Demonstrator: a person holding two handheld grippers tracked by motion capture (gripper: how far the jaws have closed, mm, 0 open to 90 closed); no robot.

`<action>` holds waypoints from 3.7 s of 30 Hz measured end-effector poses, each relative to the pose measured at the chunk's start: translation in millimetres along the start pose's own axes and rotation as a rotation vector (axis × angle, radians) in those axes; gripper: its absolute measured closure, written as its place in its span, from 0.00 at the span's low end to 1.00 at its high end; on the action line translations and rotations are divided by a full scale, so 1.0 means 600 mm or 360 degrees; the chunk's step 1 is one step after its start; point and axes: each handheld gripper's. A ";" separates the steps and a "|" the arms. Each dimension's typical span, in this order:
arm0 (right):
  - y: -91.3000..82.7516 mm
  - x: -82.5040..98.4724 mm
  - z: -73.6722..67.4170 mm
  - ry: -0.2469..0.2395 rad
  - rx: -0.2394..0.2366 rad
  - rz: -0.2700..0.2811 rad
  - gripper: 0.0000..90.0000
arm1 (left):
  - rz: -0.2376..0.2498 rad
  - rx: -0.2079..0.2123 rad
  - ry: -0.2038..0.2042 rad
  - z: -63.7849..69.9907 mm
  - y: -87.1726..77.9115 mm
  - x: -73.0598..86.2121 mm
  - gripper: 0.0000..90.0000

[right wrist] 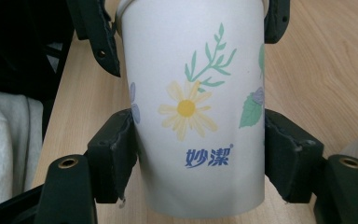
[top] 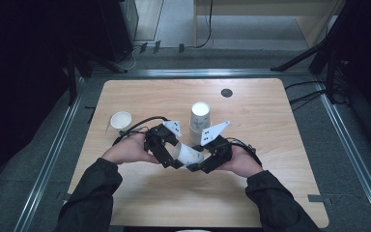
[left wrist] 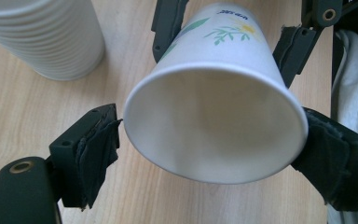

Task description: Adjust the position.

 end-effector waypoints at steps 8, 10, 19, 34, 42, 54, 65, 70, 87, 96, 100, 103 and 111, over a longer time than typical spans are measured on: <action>-0.020 0.000 0.003 0.0037 -0.0002 0.0087 0.37 | 0.0176 0.0018 -0.0065 -0.003 -0.018 0.021 0.10; -0.023 -0.001 0.004 0.0039 0.0000 0.0098 0.37 | 0.0211 0.0004 -0.0059 -0.002 -0.020 0.028 0.10; -0.028 0.001 0.006 0.0051 0.0002 0.0109 0.37 | 0.0337 0.0025 -0.0176 -0.007 -0.014 0.051 0.10; -0.035 0.002 0.008 0.0068 0.0002 0.0148 0.37 | 0.0443 0.0055 -0.0249 -0.003 0.004 0.042 0.11; -0.032 0.001 0.008 0.0072 -0.0027 0.0162 0.37 | 0.0548 0.0072 -0.0247 -0.002 0.002 0.035 0.11; -0.025 0.000 0.006 0.0077 -0.0047 0.0145 0.37 | 0.0550 0.0060 -0.0230 -0.001 0.006 0.031 0.21; -0.026 -0.001 0.006 0.0067 -0.0055 0.0157 0.36 | 0.0557 0.0061 -0.0213 0.000 0.002 0.031 0.25; -0.025 -0.002 0.006 0.0078 -0.0059 0.0161 0.35 | 0.0550 0.0057 -0.0198 0.000 -0.001 0.032 0.25; -0.038 0.007 0.012 0.0122 0.0088 0.0134 0.27 | 0.0508 -0.0087 -0.0258 -0.012 -0.069 0.065 0.25; -0.040 0.011 0.014 0.0120 0.0198 0.0115 0.27 | 0.0412 -0.0173 -0.0289 -0.019 -0.087 0.087 0.25; -0.043 0.012 0.014 0.0132 0.0204 0.0124 0.27 | 0.0366 -0.0199 -0.0306 -0.024 -0.099 0.103 0.25; -0.045 0.013 0.014 0.0133 0.0201 0.0116 0.27 | 0.0341 -0.0204 -0.0310 -0.027 -0.105 0.112 0.25; -0.054 0.020 0.012 0.0155 0.0222 0.0122 0.27 | 0.0281 -0.0223 -0.0324 -0.032 -0.115 0.134 0.25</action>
Point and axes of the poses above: each handheld gripper's, and its own axes: y roughly forward along the jaws, x roughly out of its underside, z roughly to its right, and after that the axes turned 4 degrees about y, right-handed
